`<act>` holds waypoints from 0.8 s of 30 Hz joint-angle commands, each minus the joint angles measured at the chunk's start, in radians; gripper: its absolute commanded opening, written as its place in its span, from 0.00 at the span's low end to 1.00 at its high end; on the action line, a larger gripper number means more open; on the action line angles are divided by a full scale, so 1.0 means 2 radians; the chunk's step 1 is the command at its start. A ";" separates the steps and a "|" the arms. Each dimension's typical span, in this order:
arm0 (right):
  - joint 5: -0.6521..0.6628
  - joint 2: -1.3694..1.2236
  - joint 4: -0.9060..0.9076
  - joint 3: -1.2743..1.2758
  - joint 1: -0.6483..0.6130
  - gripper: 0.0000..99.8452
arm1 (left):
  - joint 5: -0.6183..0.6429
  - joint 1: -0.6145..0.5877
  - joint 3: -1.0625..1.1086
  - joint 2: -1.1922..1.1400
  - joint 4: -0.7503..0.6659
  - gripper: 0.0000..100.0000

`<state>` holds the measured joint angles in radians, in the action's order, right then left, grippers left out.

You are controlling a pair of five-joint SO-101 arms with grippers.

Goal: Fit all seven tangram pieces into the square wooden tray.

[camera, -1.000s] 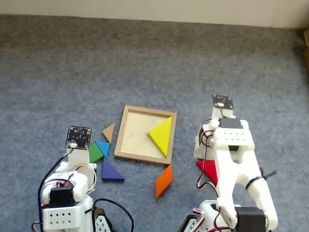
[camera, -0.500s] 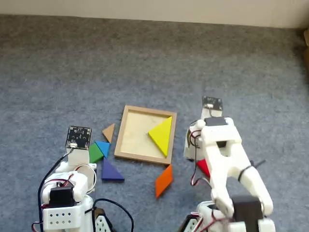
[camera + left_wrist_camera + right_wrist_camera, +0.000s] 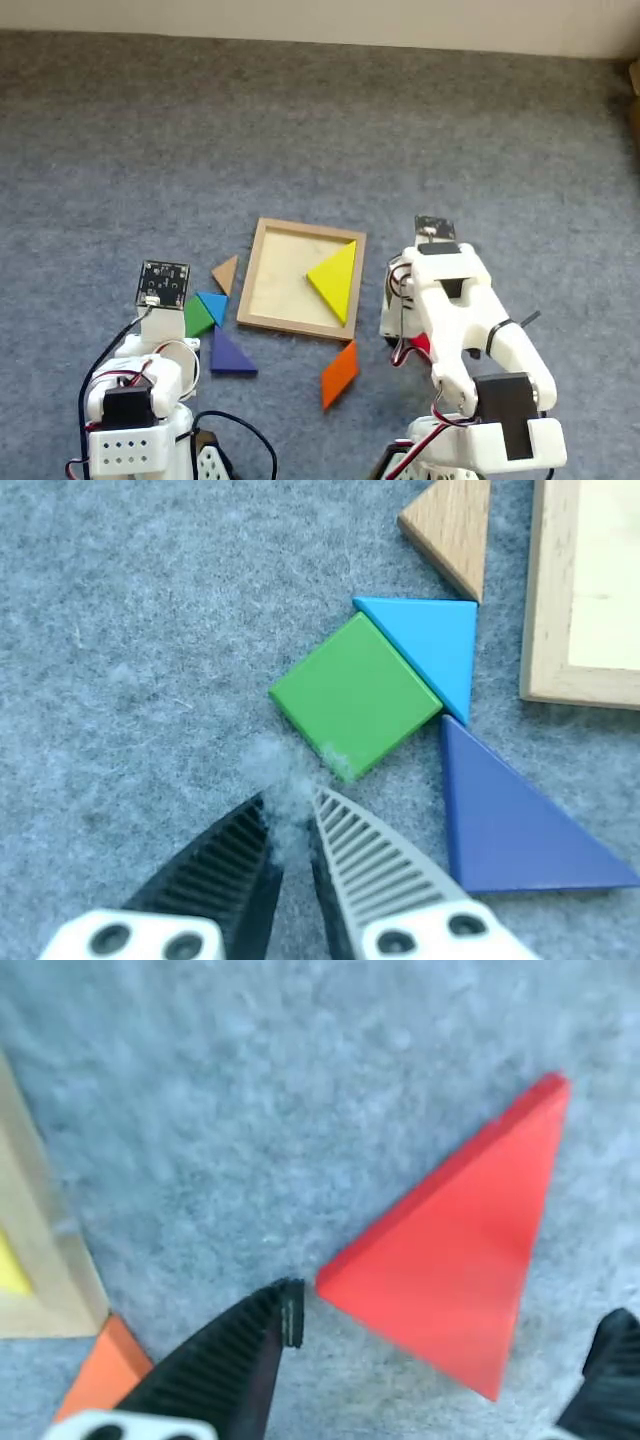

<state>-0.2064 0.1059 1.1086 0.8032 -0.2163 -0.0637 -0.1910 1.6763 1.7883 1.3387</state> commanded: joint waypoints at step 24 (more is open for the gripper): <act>-0.002 0.004 -0.015 -0.048 0.030 0.41 | 0.002 -0.004 0.010 0.013 0.003 0.00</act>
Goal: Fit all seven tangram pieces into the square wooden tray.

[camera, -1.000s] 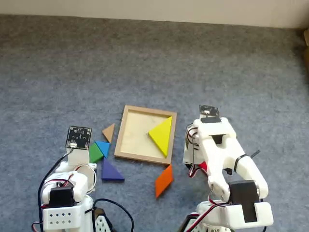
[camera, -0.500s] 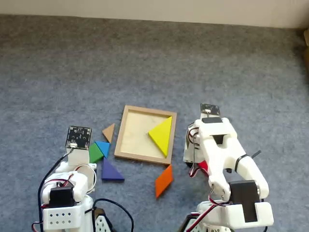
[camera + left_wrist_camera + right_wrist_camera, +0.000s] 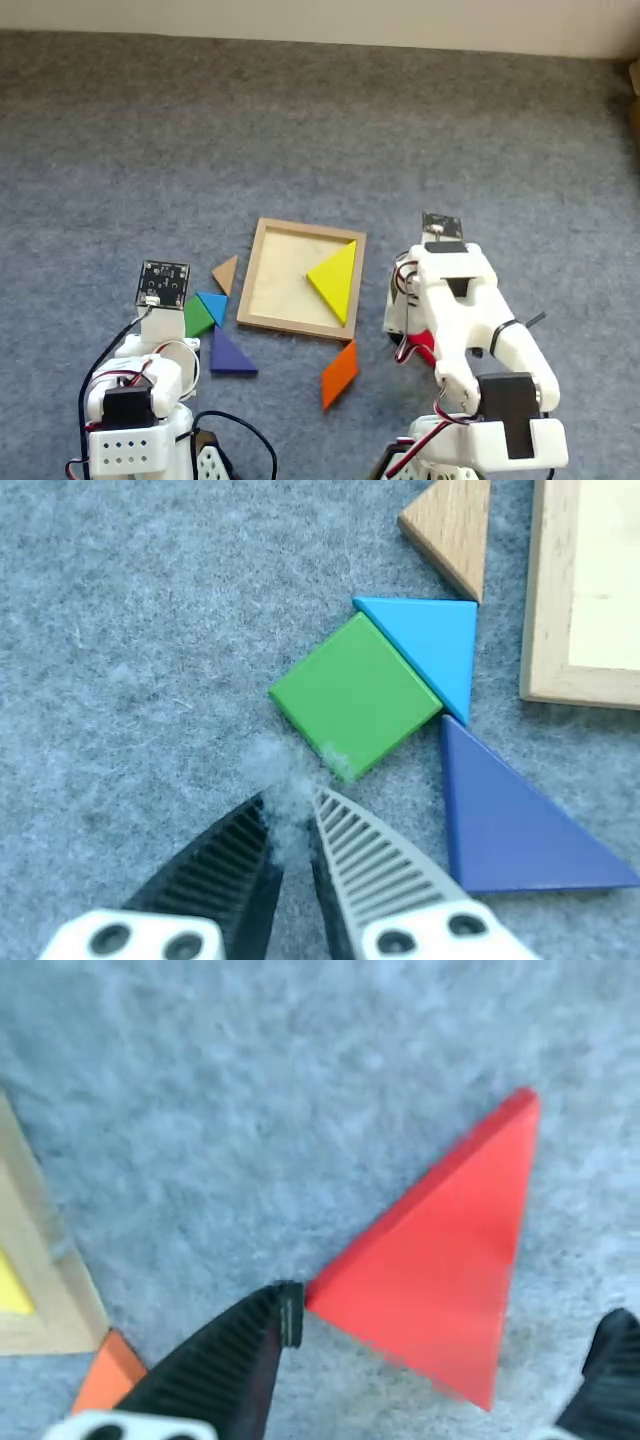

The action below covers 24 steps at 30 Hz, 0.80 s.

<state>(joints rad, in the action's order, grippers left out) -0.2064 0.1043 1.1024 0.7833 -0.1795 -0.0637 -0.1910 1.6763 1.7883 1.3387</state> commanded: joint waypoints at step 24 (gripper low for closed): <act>0.026 0.005 0.028 -0.035 0.003 0.41 | 0.002 -0.004 0.010 0.013 0.003 0.00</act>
